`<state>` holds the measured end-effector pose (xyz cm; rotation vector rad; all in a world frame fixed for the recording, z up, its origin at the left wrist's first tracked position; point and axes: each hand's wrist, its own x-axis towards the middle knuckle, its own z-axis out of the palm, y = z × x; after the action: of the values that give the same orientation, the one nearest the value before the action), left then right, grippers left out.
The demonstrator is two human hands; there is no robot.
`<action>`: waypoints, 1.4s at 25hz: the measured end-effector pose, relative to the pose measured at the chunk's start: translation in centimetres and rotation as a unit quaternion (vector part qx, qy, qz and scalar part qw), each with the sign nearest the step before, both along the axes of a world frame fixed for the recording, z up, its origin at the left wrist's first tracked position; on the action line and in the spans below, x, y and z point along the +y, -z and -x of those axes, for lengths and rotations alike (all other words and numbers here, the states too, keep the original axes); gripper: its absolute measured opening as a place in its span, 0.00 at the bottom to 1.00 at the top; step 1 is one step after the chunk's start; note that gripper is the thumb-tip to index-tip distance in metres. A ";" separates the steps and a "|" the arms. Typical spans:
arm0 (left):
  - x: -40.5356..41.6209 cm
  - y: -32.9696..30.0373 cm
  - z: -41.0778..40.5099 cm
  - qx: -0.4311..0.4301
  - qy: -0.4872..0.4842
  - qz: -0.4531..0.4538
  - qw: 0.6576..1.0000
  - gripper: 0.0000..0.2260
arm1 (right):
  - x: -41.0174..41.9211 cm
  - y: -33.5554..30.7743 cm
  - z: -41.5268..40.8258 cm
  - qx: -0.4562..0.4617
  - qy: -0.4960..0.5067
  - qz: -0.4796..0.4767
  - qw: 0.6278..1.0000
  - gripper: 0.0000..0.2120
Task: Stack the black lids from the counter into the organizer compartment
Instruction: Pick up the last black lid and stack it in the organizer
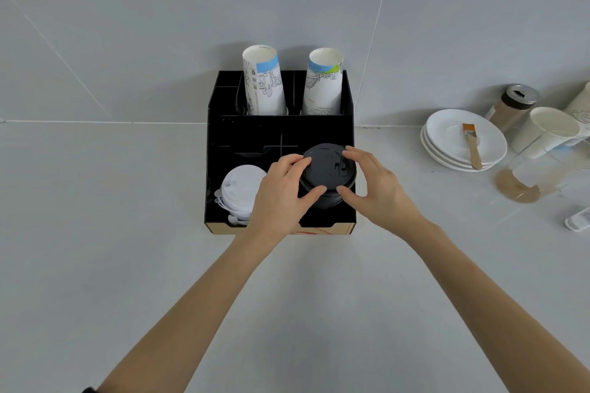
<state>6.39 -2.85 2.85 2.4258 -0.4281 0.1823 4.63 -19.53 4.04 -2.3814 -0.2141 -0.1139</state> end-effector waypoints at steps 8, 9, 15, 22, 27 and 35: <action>-0.7 1.2 -1.4 0.027 -0.001 -0.005 1.000 0.24 | -0.1 1.1 -1.4 0.026 0.002 0.013 1.000 0.28; -0.8 1.2 -1.5 0.027 0.000 -0.006 1.000 0.24 | -0.2 1.1 -1.5 0.027 0.001 0.015 1.000 0.28; -0.7 1.7 -1.6 0.040 -0.003 -0.009 0.999 0.24 | -0.2 1.2 -1.9 0.040 -0.011 0.030 0.999 0.28; -0.7 2.0 -1.3 0.052 0.002 0.017 0.999 0.24 | -0.3 2.1 -1.2 0.039 0.001 0.000 0.999 0.30; -0.4 1.7 -1.6 0.063 0.017 0.017 0.998 0.24 | -0.1 2.8 -1.1 0.026 0.011 -0.015 0.999 0.30; 0.1 -1.3 -2.5 0.109 0.041 -0.063 0.991 0.31 | -0.3 0.7 -1.0 0.023 0.019 0.087 0.996 0.33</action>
<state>8.89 -2.73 4.11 2.5103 -0.4503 -0.1476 5.60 -19.79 3.33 -2.5594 -0.1619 -0.0617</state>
